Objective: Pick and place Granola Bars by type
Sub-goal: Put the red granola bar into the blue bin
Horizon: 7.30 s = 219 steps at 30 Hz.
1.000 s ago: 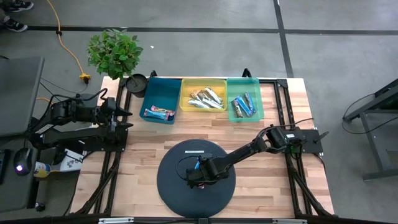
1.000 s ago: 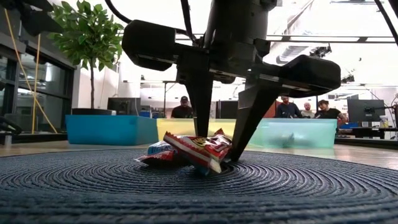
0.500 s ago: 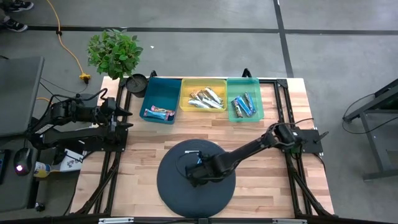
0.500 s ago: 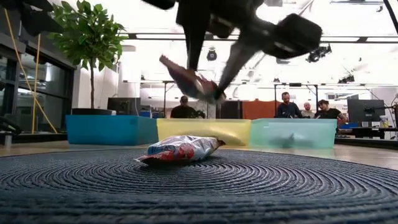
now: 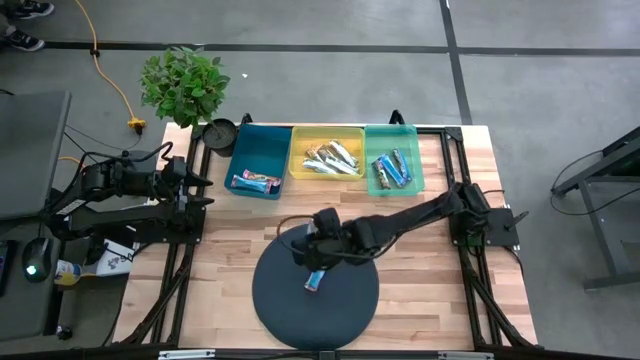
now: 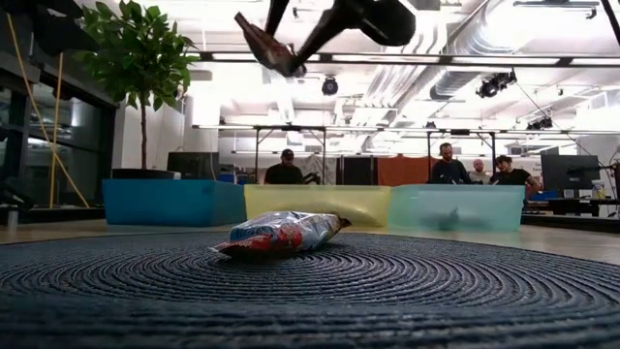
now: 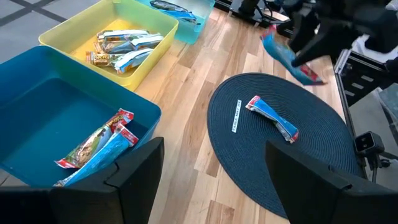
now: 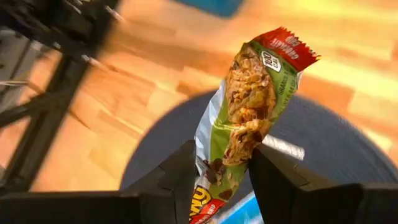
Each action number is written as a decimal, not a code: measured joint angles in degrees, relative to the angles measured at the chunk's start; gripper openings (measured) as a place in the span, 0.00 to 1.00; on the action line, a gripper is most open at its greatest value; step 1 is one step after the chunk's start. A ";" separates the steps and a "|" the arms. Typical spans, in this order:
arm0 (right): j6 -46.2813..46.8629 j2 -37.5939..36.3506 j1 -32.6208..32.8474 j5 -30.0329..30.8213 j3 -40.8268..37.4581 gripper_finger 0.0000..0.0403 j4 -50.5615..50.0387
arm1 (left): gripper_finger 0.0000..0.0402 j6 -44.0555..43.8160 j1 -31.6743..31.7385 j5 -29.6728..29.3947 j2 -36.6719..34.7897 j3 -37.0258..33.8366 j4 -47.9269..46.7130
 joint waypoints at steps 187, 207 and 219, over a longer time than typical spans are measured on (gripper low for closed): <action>-67.72 -19.77 -12.71 -6.15 0.00 0.55 3.80 | 0.35 35.22 0.04 0.05 74.69 -3.29 29.53; -67.74 -19.75 -12.73 -6.16 0.00 0.55 3.38 | 0.22 33.00 0.00 0.22 74.88 1.12 25.61; -67.94 -19.75 -12.73 -5.36 -0.02 0.55 3.34 | 0.22 31.59 0.00 0.76 74.73 1.32 22.66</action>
